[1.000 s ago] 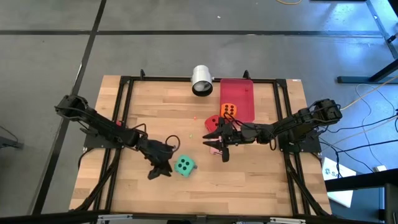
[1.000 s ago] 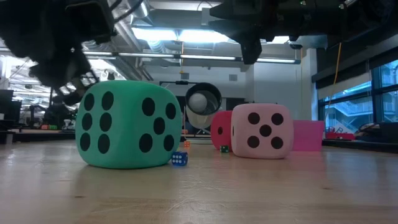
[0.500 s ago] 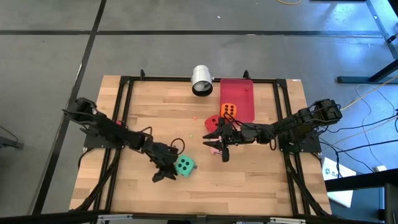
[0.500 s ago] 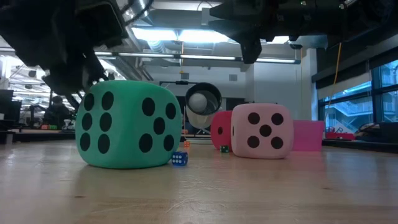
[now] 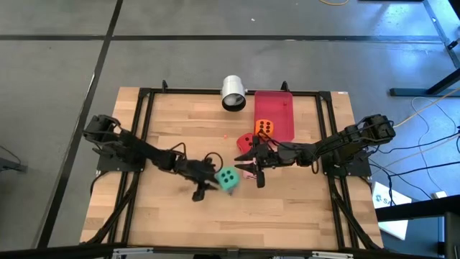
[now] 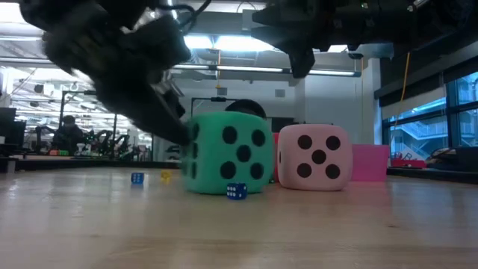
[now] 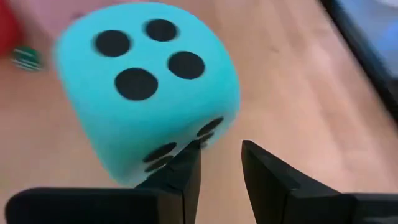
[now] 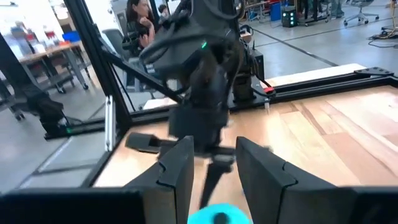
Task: Pick & Place Dice
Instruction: Put the big blue dice into the red bin
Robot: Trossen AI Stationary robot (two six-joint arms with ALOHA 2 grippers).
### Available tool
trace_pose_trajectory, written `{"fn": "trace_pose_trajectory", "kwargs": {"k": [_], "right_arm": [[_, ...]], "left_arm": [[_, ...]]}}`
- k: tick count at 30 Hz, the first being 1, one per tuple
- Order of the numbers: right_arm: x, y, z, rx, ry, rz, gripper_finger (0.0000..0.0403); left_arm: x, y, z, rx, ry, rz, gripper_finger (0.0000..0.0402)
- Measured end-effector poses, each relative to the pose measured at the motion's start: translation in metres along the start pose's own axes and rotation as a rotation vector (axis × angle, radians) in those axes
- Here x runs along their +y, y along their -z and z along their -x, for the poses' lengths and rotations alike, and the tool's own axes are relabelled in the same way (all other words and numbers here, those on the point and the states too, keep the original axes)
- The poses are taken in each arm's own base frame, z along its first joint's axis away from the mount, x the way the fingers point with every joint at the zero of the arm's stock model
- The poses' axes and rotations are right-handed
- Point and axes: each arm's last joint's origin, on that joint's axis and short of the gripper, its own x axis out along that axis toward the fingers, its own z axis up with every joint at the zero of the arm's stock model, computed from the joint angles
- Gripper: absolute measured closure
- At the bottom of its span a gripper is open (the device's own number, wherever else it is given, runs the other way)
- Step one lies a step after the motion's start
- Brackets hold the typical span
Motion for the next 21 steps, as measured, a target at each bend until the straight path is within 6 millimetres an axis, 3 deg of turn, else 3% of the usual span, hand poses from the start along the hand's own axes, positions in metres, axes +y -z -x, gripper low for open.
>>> {"fn": "trace_pose_trajectory", "kwargs": {"k": [13,17,21], "right_arm": [[0.0,0.004,-0.002,0.086,-0.01,0.282,0.0282],[0.005,-0.01,-0.015,0.194,-0.002,0.316,0.0282],[0.012,-0.032,-0.024,0.383,0.005,0.338,0.0281]], "left_arm": [[0.047,-0.01,0.006,-0.033,-0.147,-0.006,0.0294],[0.051,-0.011,0.012,0.007,-0.101,-0.003,0.0294],[0.051,-0.015,0.031,0.04,-0.087,-0.005,0.0294]]}}
